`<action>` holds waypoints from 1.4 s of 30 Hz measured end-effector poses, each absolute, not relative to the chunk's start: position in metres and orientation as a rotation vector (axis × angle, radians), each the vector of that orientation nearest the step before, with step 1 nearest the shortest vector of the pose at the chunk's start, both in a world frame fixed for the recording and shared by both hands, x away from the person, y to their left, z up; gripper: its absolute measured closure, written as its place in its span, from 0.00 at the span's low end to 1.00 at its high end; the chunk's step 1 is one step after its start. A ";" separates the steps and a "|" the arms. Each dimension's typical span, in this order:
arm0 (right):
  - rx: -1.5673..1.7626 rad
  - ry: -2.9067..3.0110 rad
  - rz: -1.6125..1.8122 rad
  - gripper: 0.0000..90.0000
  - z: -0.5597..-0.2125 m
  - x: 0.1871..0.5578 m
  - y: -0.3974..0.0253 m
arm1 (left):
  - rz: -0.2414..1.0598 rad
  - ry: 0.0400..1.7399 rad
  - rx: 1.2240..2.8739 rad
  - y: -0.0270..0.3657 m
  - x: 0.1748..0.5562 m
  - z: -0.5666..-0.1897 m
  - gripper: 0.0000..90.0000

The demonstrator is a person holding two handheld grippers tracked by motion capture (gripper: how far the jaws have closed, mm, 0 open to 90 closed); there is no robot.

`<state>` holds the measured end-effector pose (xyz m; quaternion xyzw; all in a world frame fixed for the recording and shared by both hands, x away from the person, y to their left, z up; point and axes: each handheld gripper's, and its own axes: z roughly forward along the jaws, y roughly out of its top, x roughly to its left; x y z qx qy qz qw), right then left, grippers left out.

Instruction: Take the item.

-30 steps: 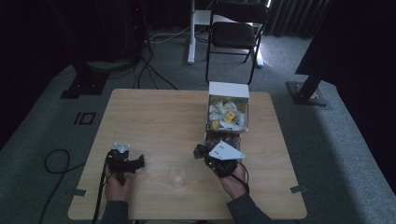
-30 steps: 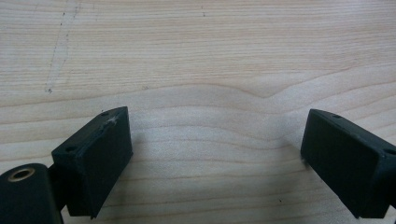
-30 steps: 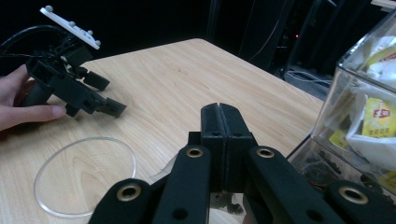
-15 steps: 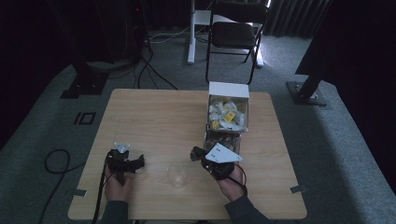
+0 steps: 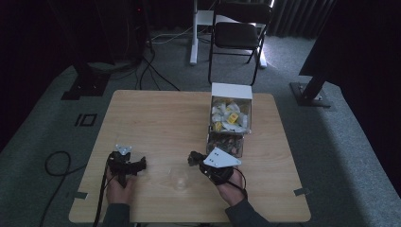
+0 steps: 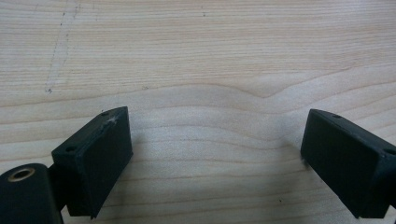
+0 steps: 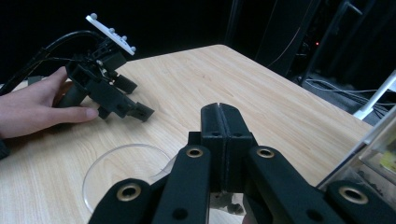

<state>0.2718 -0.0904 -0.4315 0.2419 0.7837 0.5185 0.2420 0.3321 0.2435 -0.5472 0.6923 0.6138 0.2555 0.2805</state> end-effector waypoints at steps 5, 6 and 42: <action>0.646 2.155 1.419 1.00 -0.433 0.270 -0.085 | 0.685 1.645 1.856 0.244 0.332 -0.547 0.10; 0.646 2.155 1.419 1.00 -0.433 0.270 -0.085 | 0.685 1.645 1.856 0.244 0.332 -0.547 0.10; 0.578 2.228 1.426 1.00 -0.445 0.260 -0.060 | 0.684 1.646 1.857 0.244 0.332 -0.547 0.10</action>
